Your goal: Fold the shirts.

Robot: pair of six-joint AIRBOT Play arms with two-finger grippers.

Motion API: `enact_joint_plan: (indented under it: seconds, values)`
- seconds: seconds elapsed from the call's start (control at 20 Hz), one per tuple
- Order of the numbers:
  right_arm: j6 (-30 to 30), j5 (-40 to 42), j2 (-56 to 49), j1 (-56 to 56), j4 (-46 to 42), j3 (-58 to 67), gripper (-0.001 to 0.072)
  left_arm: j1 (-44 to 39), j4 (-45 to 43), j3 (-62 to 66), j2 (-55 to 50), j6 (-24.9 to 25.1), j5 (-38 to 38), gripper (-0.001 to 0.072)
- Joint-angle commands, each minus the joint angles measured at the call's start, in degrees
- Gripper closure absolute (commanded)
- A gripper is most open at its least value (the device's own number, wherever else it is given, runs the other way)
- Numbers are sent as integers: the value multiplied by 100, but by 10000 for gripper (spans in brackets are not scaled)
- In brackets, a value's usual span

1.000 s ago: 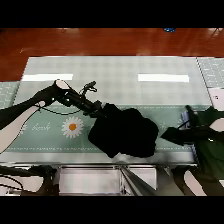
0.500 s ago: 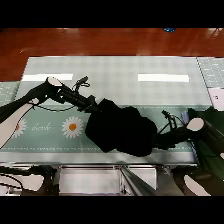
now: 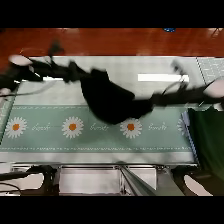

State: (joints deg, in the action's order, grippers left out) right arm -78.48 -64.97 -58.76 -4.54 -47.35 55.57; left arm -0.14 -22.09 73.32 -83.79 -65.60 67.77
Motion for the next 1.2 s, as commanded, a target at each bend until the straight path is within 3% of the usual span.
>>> enact_joint_plan:
  seconds: [0.0, 0.25, 0.55, 0.8, 1.0, 1.15]
  values:
    - [-140, -402, 24, 498, -476, 2610, 689, 520, 260, 1075, 837, -20, -636, 683]
    - [-389, -1058, 188, 518, -1443, 5265, 689, 981, -393, 1991, 2337, -26, -1250, 683]
    - [-546, -1329, 1449, 518, -2444, 5757, 689, 1681, -1296, 2022, 4406, -199, -1213, 683]
    - [-885, -2500, 2041, 518, -3021, 5716, 689, 1764, -2968, 2017, 5480, -1235, 197, 683]
    - [-1049, -2916, 2111, 518, -2813, 5064, 689, 1764, -3130, 1694, 5543, -1530, 1952, 683]
    - [-955, -2625, 2105, 514, -2400, 3751, 689, 1762, -3128, 413, 5539, -1561, 2107, 683]
